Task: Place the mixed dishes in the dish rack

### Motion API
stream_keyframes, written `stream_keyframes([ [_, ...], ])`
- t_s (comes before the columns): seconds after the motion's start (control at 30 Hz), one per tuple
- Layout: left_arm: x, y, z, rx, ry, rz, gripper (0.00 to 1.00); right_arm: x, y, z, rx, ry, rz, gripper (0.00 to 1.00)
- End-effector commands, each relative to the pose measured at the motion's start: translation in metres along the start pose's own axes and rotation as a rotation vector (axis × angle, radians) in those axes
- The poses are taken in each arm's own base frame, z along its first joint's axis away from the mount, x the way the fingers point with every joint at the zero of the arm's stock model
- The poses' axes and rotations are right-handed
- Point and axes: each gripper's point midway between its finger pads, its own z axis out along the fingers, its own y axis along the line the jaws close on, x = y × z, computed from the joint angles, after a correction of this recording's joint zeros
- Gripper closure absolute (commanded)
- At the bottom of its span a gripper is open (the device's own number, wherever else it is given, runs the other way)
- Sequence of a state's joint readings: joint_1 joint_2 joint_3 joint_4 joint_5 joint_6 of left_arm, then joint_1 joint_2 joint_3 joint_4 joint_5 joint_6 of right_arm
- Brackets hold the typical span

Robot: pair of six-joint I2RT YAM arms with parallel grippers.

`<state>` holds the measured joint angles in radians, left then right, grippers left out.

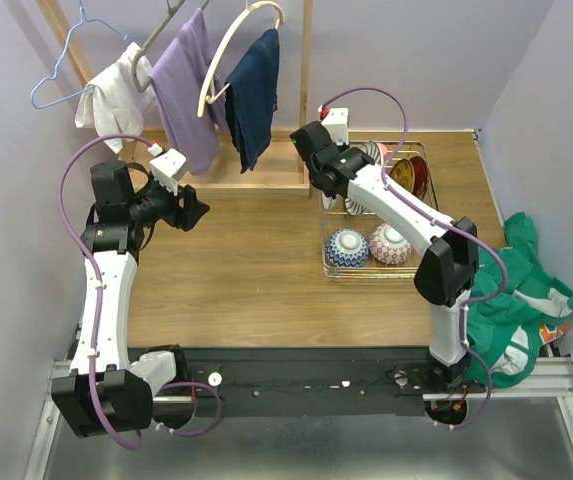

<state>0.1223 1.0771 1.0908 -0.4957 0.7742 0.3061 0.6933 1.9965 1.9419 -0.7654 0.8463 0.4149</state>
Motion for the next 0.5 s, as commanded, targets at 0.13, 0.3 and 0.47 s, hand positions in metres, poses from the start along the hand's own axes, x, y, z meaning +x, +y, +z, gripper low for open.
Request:
stream_keyframes([
  [0.13, 0.0, 0.0, 0.0, -0.011, -0.002, 0.007, 0.3, 0.002, 0.01, 0.007, -0.02, -0.004, -0.004, 0.99],
  [0.3, -0.001, 0.0, 0.0, -0.009, -0.007, 0.001, 0.3, 0.005, 0.019, 0.008, -0.059, 0.009, -0.022, 0.98],
  [0.47, -0.004, 0.001, 0.001, -0.007, -0.018, -0.004, 0.3, 0.012, 0.033, 0.005, -0.119, 0.042, -0.031, 0.99],
])
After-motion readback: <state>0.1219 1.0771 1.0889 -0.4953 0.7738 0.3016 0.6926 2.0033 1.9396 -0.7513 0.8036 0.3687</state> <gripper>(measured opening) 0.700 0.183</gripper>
